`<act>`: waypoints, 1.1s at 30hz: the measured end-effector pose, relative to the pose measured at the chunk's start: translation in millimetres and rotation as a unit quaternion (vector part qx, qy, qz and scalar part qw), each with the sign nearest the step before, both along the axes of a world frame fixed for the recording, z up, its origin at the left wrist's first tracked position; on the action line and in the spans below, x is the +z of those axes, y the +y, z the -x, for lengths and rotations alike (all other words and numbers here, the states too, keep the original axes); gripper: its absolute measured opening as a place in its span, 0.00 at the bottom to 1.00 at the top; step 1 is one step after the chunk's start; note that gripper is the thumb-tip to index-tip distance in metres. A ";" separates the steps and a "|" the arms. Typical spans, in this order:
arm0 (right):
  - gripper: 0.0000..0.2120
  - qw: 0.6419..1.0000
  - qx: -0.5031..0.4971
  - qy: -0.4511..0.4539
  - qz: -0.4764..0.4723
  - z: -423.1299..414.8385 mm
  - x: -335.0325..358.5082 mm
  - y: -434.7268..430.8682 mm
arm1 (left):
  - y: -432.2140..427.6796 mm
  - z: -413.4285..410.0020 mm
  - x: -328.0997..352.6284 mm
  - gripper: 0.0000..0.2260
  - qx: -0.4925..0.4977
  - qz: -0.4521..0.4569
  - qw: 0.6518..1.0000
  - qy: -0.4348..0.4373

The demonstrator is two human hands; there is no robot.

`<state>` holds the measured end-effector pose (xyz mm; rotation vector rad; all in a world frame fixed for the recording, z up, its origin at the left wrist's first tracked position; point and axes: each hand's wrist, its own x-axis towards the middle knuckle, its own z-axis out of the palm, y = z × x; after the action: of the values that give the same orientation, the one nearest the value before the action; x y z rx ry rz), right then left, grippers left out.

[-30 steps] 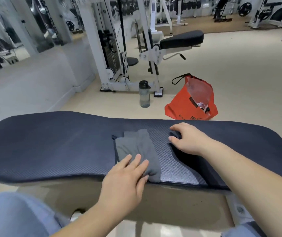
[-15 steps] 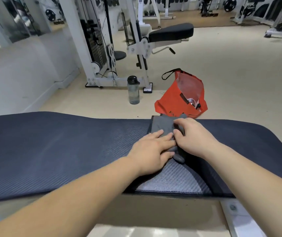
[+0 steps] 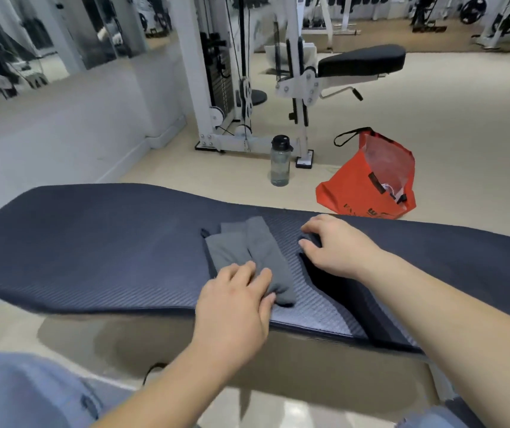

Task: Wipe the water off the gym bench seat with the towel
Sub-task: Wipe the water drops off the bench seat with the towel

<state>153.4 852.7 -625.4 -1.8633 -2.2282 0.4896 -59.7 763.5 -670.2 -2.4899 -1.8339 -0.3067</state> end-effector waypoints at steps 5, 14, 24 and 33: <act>0.19 1.000 0.012 0.005 0.015 34.2 1.1 12.0 | 9.2 53.8 7.7 0.20 -0.074 0.043 0.996 -0.011; 0.25 0.998 0.050 0.019 0.034 41.3 -4.8 24.4 | -11.6 18.3 -1.3 0.17 0.088 -0.018 0.996 0.005; 0.20 0.994 -0.074 0.073 -0.022 -2.7 -16.9 30.5 | 63.4 2.8 6.7 0.22 0.145 0.043 0.988 0.030; 0.14 0.994 -0.085 0.055 -0.047 3.7 -15.8 39.9 | 143.6 -2.3 13.7 0.19 -0.148 0.065 0.987 0.022</act>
<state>149.6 892.6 -641.1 -1.9076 -1.9679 0.4374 -57.4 907.1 -656.5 -2.8346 -1.5112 -0.1412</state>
